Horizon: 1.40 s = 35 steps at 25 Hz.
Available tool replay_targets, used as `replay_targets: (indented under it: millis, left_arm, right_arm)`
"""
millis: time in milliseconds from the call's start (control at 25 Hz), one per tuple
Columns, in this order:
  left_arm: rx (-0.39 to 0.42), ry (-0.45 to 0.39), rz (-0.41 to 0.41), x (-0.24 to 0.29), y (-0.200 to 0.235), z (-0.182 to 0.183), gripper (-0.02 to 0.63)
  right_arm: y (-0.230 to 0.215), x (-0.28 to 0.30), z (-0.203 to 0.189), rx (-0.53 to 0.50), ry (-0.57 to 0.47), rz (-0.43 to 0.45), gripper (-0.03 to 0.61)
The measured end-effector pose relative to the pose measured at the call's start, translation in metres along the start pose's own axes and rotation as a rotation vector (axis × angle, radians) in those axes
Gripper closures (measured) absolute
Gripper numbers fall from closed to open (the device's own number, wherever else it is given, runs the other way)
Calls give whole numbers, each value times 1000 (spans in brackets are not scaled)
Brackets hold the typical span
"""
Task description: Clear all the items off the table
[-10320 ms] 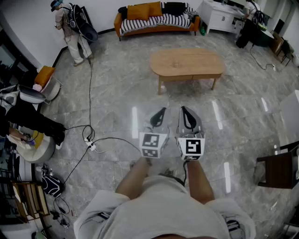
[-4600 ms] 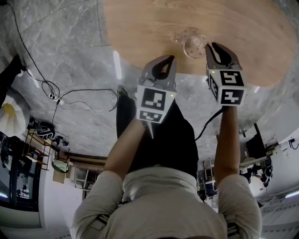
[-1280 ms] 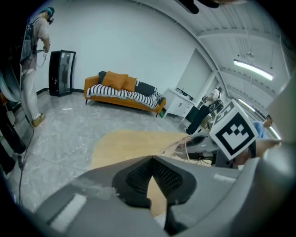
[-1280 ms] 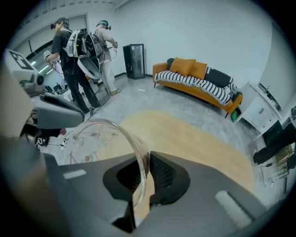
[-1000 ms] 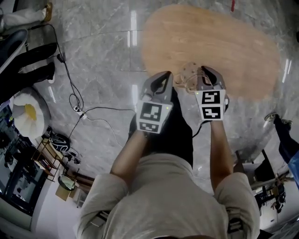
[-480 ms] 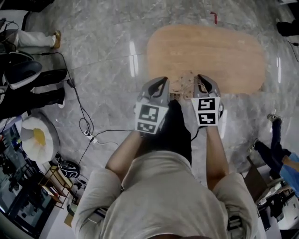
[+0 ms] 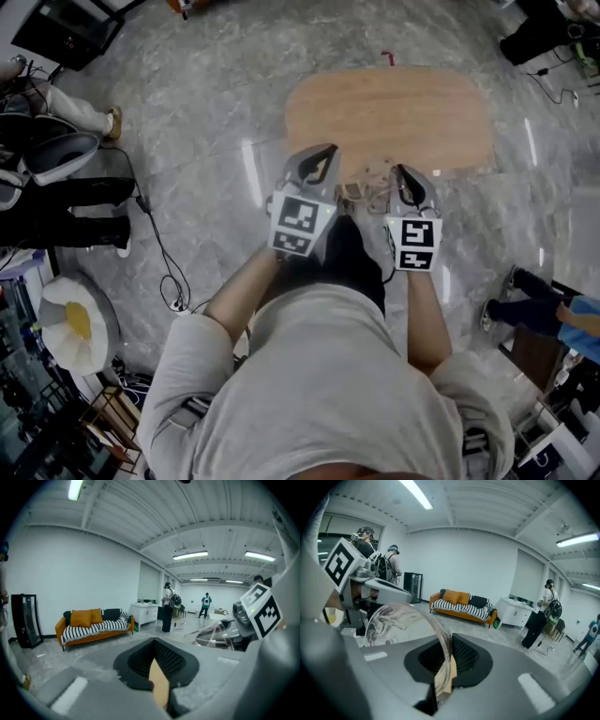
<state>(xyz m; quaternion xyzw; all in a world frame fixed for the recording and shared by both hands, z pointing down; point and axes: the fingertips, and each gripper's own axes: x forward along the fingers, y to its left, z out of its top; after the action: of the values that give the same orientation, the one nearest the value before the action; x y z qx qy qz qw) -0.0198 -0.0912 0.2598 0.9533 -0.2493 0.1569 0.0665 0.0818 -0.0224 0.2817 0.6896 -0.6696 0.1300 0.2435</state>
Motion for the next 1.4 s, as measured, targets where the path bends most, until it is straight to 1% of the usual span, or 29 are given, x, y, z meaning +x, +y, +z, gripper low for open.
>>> replay_targets:
  millis: [160,280,400,520,600,680,760,840,960,1160,1400]
  left_arm:
    - [40,-33,-61,-19,-39,17,594]
    - [71,-46,-95,-26,-69,26,594]
    - [98,-55,-113,-29,-99,37,594]
    - [121,-81,-111,-29,-122,50,594]
    - [122,-116,-107,-30,-137,63,594]
    - [97,-148,-99,-28,-152,76,594]
    - [76,-162,-100,-24,-171,83,594]
    - [82,-161,-117,-21,-194,84,594]
    - [75,-156,-145,-18,-218,81,594]
    - [66,-168,-163,-14,-240,84,594]
    - [75,-155,-177,-9,-244,83,594]
  right_arm:
    - [-3,-52,-6,23,-52,-44,552]
    - [-16,-83,-7,41,-107,-87,552]
    - [-37,-112,-11,57,-166,-116,552]
    - [-58,-140,-9,69,-233,-145,548]
    - [-77,-164,-5,83,-283,-179,546]
    - [-99,-190,-5,116,-327,-208,546]
    - [-121,-214,-9,146,-356,-225,546]
    - [-135,-233,-14,145,-376,-239,546]
    - [-142,-248,-19,142,-398,-252,546]
    - [-146,-256,-23,139,-411,-237,546]
    - [-156,-257,-23,145,-413,-252,546]
